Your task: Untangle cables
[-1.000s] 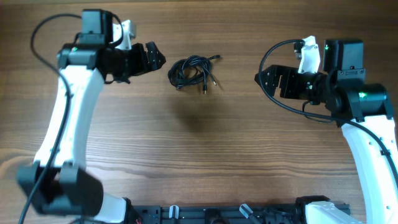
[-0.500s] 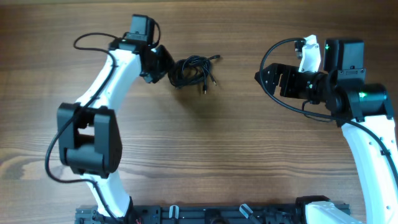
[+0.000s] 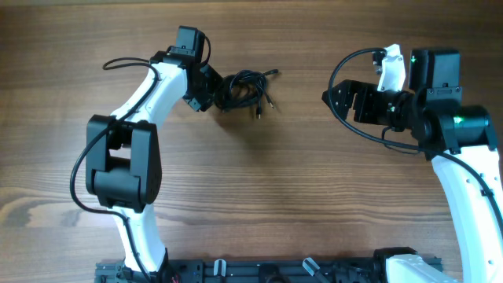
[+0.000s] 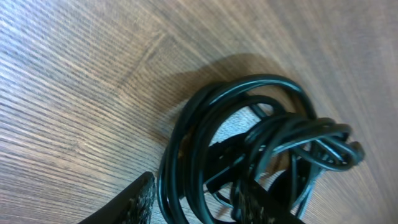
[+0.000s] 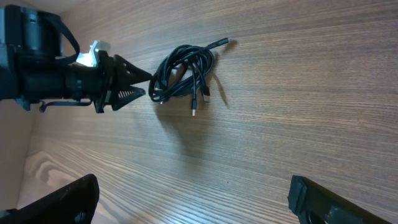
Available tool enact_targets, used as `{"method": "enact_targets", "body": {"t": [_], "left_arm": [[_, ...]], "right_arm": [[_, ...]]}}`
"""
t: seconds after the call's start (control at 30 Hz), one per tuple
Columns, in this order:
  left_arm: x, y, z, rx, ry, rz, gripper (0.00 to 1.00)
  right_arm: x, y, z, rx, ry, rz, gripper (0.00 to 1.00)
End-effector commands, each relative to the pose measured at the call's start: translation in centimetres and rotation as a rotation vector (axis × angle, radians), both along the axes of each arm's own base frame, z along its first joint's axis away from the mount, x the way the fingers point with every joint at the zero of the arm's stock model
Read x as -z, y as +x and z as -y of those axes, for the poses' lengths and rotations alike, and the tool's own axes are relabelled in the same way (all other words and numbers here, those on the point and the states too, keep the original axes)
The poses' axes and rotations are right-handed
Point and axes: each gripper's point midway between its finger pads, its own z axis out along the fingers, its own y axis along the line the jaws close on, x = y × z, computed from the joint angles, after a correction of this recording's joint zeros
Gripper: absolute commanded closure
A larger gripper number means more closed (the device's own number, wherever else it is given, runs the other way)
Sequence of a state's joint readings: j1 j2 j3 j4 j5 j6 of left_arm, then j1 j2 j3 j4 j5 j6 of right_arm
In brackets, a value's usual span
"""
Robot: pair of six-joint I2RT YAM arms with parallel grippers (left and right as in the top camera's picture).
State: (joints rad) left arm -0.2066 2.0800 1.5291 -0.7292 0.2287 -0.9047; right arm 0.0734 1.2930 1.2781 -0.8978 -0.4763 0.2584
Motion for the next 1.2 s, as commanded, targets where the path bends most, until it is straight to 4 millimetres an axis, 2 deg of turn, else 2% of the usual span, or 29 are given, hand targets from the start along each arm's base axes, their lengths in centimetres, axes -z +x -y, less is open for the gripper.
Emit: {"method": "enact_targets", "body": {"t": [0.0, 0.23, 0.3, 0.4, 0.43, 0.57, 0.67, 0.77, 0.93, 1.03, 1.17], "left_arm": [[1.8, -0.6, 0.8, 0.001, 0.014, -0.045, 0.55], [4.2, -1.1, 1.6, 0.017, 0.025, -0.089, 0.59], [4.8, -1.3, 1.4, 0.016, 0.033, -0.099, 0.62], [5.4, -1.2, 0.8, 0.007, 0.073, -0.101, 0.90], [5.4, -1.1, 0.5, 0.004, 0.088, -0.096, 0.96], [4.7, -0.4, 0.3, 0.031, 0.093, -0.057, 0.96], [2.3, 0.4, 0.6, 0.157, 0.101, 0.035, 0.96], [-2.1, 0.7, 1.8, 0.369, 0.106, 0.181, 0.96], [-9.6, -0.9, 5.6, 0.755, 0.036, 0.437, 0.96], [-13.0, -2.1, 6.9, 0.853, 0.048, 0.538, 0.96], [-14.8, -2.7, 7.6, 0.869, 0.046, 0.580, 0.96]], "right_arm": [[0.3, 0.6, 0.0, 0.008, -0.007, -0.016, 0.00], [0.9, 0.8, 0.0, 0.007, -0.008, -0.035, 0.00], [0.9, 0.8, 0.0, 0.007, -0.008, -0.035, 0.00], [0.9, 0.8, 0.0, 0.007, -0.008, -0.035, 0.00], [0.9, 0.8, 0.0, 0.008, -0.008, -0.035, 0.00], [0.8, 0.9, 0.0, 0.007, -0.007, -0.028, 0.00], [0.7, 1.0, -0.1, 0.007, -0.007, -0.022, 0.00], [0.4, 1.2, -0.2, -0.002, 0.001, -0.005, 0.00], [-0.7, 1.5, -1.9, -0.064, 0.054, 0.043, 0.01], [-1.4, 1.7, -3.2, -0.079, 0.084, 0.064, 0.05], [-2.1, 2.1, -4.7, -0.043, 0.140, 0.053, 0.12]]}}
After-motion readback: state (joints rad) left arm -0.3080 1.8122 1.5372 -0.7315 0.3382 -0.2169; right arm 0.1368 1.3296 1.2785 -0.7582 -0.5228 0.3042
